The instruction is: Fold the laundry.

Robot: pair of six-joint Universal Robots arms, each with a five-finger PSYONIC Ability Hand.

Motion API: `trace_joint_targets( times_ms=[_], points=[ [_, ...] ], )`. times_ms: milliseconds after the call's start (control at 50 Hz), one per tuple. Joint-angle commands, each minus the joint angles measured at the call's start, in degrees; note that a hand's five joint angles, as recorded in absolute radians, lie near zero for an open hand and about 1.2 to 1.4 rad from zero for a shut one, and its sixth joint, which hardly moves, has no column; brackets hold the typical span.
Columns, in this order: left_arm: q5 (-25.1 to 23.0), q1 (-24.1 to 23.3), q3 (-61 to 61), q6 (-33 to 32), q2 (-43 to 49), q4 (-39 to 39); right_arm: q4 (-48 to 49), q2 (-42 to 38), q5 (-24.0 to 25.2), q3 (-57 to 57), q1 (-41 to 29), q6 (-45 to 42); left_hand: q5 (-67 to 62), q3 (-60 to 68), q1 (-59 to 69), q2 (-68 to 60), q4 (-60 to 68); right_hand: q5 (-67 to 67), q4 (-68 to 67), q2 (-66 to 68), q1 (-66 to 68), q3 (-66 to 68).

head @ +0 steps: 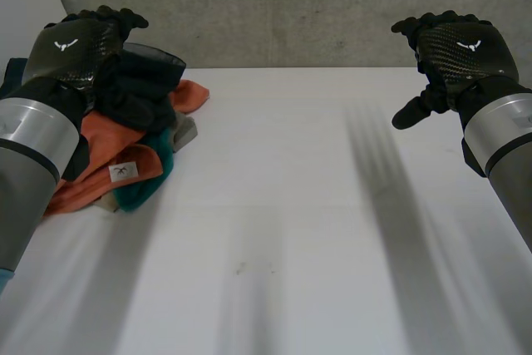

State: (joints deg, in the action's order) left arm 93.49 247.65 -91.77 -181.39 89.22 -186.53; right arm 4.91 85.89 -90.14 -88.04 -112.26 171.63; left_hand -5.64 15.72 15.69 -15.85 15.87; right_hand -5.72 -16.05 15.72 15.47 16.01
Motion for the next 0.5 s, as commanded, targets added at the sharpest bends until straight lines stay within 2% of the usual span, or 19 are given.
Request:
trace_joint_targets(
  times_ms=[20,120,280,380,440,500],
  points=[
    [-0.1,2.1,3.1,-0.3,1.0,0.0,0.0,0.0,0.1,0.0,-0.1,-0.2,5.6,-5.7,-5.7,5.8,-5.9,5.7,6.1,-5.7,-5.5,-6.0],
    [-0.1,3.7,5.1,-0.4,2.5,-0.1,0.0,-0.1,0.1,0.0,-0.1,-0.2,5.6,-5.7,-5.7,5.8,-5.9,5.7,6.1,-5.7,-5.5,-6.0],
    [-0.1,8.5,14.8,-0.4,13.3,-0.1,0.0,-0.4,0.3,0.0,-0.2,-0.2,5.6,-5.7,-5.7,5.8,-5.9,5.7,6.1,-5.7,-5.5,-6.0],
    [-0.1,15.9,26.3,-1.9,26.6,-0.1,0.1,-0.6,0.4,-0.1,-0.2,-0.2,5.6,-5.7,-5.7,5.8,-5.9,5.7,6.1,-5.7,-5.5,-6.0],
    [-0.1,20.2,35.0,-6.0,35.7,-0.5,0.1,-0.7,0.4,-0.1,-0.2,-0.2,5.6,-5.7,-5.7,5.8,-5.9,5.7,6.1,-5.7,-5.5,-6.0],
    [-0.3,21.6,41.3,-9.8,42.5,-1.3,0.1,-0.8,0.4,-0.1,-0.3,-0.3,5.6,-5.7,-5.7,5.8,-5.9,5.7,6.1,-5.7,-5.5,-6.0]
  ],
)
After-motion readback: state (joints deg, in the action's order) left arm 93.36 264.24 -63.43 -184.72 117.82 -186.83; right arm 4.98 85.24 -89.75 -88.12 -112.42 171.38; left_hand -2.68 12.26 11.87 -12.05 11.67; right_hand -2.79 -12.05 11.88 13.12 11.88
